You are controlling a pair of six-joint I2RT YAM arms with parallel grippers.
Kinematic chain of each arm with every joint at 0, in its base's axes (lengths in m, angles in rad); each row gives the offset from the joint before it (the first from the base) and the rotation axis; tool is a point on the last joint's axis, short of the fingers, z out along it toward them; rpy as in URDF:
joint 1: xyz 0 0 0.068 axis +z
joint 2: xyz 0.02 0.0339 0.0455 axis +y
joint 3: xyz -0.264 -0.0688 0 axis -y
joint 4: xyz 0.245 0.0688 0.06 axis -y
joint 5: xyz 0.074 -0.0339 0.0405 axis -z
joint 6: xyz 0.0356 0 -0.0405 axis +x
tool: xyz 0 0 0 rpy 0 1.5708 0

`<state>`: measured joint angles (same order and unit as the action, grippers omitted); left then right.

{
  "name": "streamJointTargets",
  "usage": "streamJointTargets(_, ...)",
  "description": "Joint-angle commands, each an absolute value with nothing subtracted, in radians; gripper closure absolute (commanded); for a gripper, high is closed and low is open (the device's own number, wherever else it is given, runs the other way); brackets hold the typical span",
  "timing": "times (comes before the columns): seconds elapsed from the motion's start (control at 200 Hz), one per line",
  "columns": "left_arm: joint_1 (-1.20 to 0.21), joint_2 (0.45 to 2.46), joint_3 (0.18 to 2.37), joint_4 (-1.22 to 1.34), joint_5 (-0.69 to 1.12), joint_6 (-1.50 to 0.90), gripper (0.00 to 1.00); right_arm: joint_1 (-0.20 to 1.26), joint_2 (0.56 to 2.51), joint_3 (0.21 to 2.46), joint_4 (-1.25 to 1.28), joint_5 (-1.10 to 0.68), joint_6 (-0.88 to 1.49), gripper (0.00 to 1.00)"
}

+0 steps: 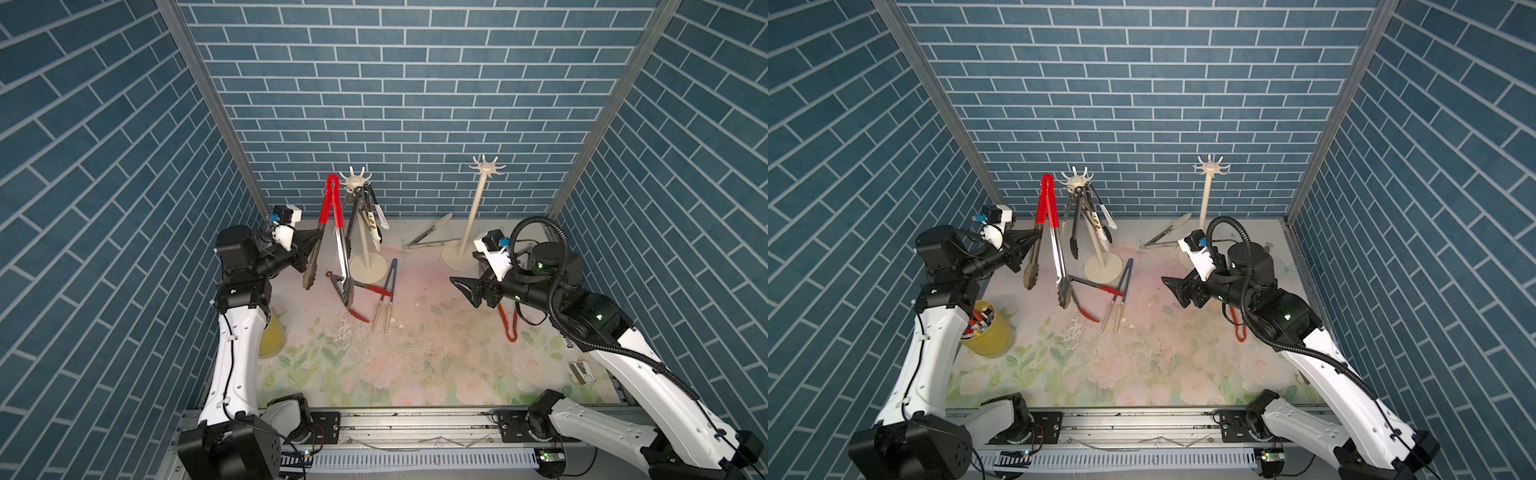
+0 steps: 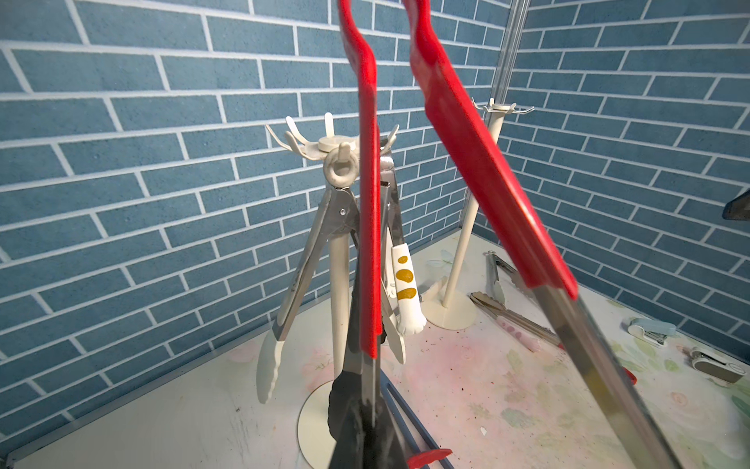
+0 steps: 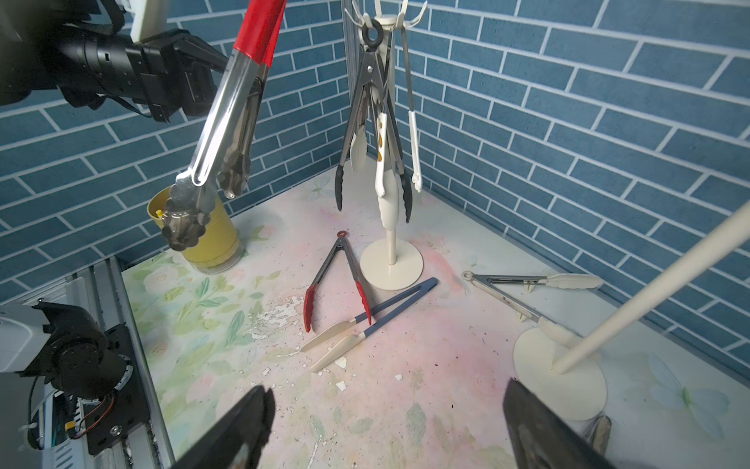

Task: Hang food tongs on kitchen utensil racks
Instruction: Hang the food tongs on the rack.

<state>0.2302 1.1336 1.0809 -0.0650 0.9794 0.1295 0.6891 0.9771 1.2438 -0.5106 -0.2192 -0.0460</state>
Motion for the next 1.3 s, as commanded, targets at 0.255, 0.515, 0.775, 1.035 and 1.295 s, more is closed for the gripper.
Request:
streamJointTargets(0.255, 0.260, 1.275, 1.186, 0.009, 1.109, 0.106, 0.98, 0.693, 0.964, 1.298, -0.569, -0.198, -0.130, 0.10)
streamJointTargets(0.515, 0.264, 1.372, 1.243, 0.001, 1.141, 0.101, 0.97, 0.694, 0.958, 1.302, -0.584, -0.198, -0.130, 0.10)
streamJointTargets(0.775, 0.262, 1.417, 1.264, 0.053, 1.192, 0.055, 0.96, 0.694, 0.949, 1.296, -0.590, -0.196, -0.129, 0.10)
streamJointTargets(1.035, 0.254, 1.446, 1.264, 0.068, 1.210, 0.037, 0.95, 0.694, 0.936, 1.285, -0.597, -0.196, -0.128, 0.10)
streamJointTargets(1.295, 0.226, 1.458, 1.276, -0.041, 1.181, 0.128, 0.95, 0.694, 0.925, 1.279, -0.601, -0.197, -0.130, 0.11)
